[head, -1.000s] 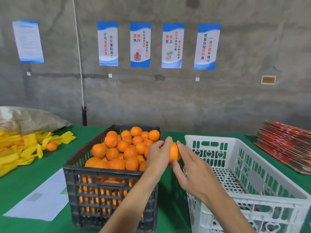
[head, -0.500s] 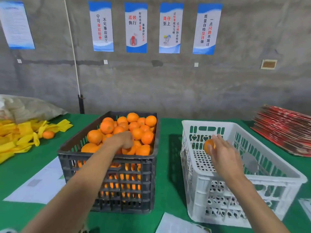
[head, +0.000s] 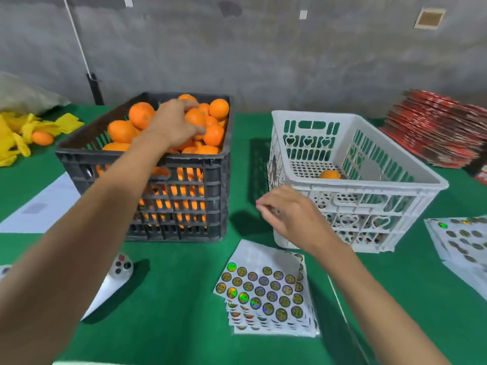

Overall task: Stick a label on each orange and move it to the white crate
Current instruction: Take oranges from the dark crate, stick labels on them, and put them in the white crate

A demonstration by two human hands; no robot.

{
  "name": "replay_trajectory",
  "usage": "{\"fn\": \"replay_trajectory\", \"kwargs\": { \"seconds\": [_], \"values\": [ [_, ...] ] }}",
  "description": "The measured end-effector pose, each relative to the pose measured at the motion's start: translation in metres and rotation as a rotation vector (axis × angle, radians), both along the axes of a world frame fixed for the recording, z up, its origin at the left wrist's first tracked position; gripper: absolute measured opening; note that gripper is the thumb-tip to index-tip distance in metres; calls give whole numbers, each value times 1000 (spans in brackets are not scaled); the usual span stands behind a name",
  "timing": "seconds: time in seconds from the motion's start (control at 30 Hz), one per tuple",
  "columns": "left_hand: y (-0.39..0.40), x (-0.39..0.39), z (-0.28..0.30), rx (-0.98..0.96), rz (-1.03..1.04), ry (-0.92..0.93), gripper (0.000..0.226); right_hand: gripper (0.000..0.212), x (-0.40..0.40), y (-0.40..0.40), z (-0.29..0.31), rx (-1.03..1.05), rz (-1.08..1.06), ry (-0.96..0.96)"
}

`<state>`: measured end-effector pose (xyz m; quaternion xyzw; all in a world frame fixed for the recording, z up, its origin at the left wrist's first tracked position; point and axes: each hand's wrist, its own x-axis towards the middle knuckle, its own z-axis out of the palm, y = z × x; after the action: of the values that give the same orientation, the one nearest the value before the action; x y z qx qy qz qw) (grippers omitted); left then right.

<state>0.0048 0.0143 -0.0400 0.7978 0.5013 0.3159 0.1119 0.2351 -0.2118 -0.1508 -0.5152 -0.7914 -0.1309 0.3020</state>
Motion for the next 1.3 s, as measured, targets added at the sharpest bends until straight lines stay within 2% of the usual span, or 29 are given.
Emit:
{"fn": "replay_trajectory", "kwargs": {
  "seconds": [0.2, 0.27, 0.33, 0.43, 0.5, 0.6, 0.7, 0.8, 0.9, 1.07, 1.3],
  "values": [
    [-73, 41, -14, 188, -139, -425, 63, 24, 15, -12, -60, -771, -131, 65],
    [-95, 53, -26, 244, -228, -544, 60, 31, 23, -19, -76, -940, -134, 228],
    [-118, 63, -44, 288, -317, -620, 61, 40, 28, -25, -85, -1024, -119, 428],
    [-147, 72, -93, 262, -439, -591, 65, 52, 29, -30, -91, -1025, -74, 523],
    [-162, 76, -134, 38, -473, -593, 66, 57, 29, -34, -95, -953, -61, 453],
    [-175, 78, -186, -346, -408, -706, 62, 56, 31, -37, -97, -838, -40, 314],
    [-174, 75, -220, -542, -308, -751, 64, 48, 30, -37, -97, -747, 4, 216],
    [-174, 77, -236, -588, -246, -761, 71, 42, 30, -37, -97, -687, 46, 124],
    [-174, 80, -248, -614, -199, -797, 60, 43, 29, -35, -97, -645, 95, 62],
    [-176, 82, -259, -641, -184, -817, 58, 56, 34, -41, -105, -653, 95, 212],
    [-178, 81, -257, -590, -150, -828, 49, 43, 31, -40, -115, -621, 81, 285]
  ]
}}
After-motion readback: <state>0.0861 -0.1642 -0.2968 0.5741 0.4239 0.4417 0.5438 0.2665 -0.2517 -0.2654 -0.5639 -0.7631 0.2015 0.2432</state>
